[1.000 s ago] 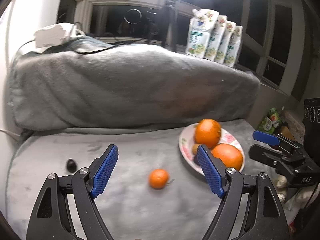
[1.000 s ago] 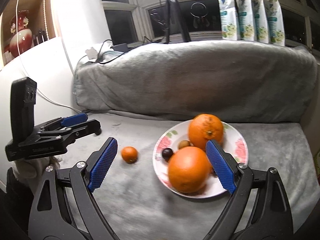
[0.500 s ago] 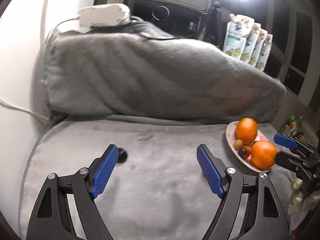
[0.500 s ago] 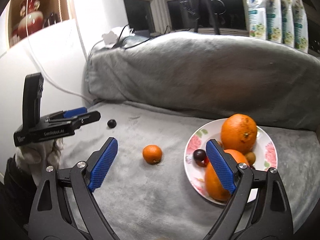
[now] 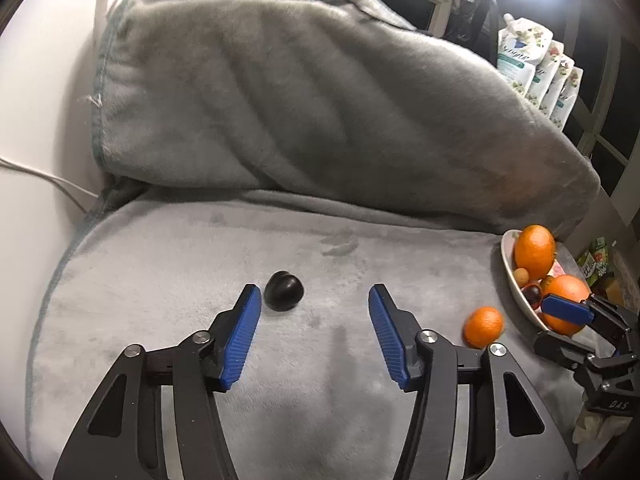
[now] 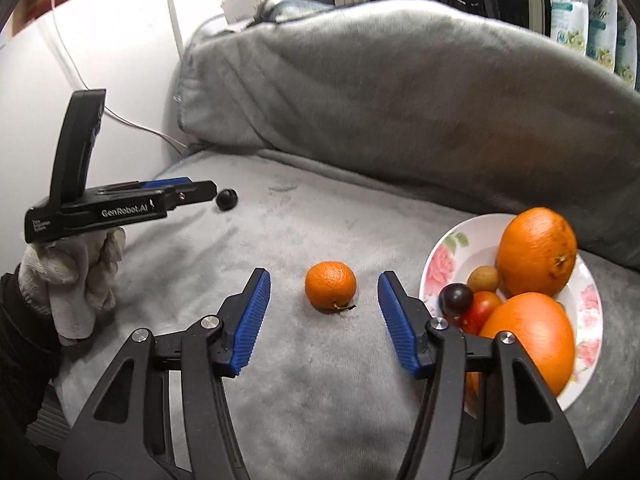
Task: Organize fruits
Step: 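Move the left tool to the dark plum while the right tool approaches the mandarin, then close the left gripper on the dark plum while the right gripper closes on the mandarin, then carry the plum and mandarin over the plate with both grippers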
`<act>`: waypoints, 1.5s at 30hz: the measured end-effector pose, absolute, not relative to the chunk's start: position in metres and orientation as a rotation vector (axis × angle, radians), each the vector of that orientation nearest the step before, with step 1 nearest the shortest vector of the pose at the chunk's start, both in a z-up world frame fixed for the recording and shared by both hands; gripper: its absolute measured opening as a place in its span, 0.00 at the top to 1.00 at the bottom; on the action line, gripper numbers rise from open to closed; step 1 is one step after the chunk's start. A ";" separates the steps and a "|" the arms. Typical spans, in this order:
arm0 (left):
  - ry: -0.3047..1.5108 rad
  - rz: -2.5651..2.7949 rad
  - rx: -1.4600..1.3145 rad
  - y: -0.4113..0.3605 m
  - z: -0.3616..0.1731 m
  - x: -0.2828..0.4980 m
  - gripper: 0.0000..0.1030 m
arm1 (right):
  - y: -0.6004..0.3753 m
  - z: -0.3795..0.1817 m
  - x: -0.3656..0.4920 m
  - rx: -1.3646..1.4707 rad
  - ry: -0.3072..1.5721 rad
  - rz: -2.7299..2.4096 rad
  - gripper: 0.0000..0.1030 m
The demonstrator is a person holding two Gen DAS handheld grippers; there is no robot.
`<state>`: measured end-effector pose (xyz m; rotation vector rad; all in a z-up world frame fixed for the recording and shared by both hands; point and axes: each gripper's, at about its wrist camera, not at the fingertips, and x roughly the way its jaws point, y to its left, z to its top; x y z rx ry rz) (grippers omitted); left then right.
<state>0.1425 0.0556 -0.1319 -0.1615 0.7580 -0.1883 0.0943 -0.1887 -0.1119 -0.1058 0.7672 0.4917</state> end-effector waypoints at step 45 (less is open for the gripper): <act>0.843 -0.147 -0.188 0.059 -0.160 0.174 0.77 | -0.165 -0.137 0.116 -0.202 0.821 0.486 0.65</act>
